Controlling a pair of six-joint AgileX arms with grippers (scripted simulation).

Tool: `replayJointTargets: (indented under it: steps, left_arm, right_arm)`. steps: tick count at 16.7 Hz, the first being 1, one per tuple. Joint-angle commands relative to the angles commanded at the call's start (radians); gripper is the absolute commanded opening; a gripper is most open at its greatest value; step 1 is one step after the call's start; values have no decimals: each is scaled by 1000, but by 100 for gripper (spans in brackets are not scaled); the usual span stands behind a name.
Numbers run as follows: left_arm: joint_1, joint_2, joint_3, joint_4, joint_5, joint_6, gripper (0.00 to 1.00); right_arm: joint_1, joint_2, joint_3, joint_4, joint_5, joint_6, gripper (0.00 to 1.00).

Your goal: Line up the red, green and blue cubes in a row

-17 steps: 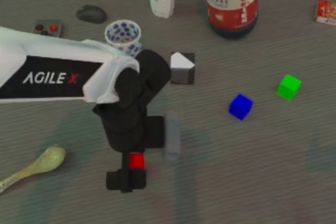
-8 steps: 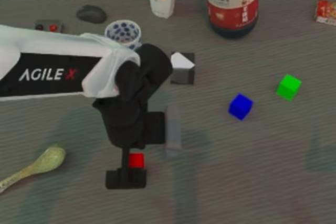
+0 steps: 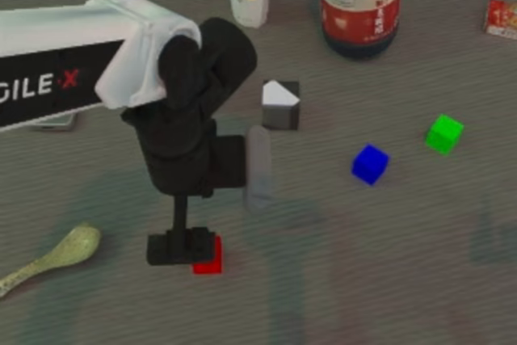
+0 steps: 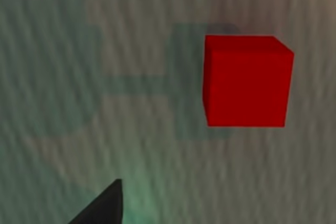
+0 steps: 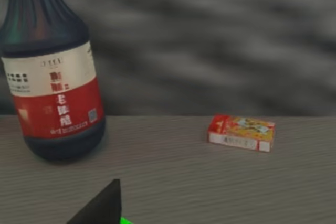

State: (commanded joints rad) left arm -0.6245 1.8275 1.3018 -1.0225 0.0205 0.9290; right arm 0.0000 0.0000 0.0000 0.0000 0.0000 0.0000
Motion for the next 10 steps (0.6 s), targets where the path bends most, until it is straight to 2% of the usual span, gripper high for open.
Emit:
replayJointTargets:
  steps: [5,10]
  left_arm:
    - [7,-20,-24,19,-1,-9,100]
    - [106,-228,-193,139,-11,-99,100]
  right_arm:
    - [5,30,30,-21,-2,-12,100]
    - [32,290,287,-184,-5,-106,100]
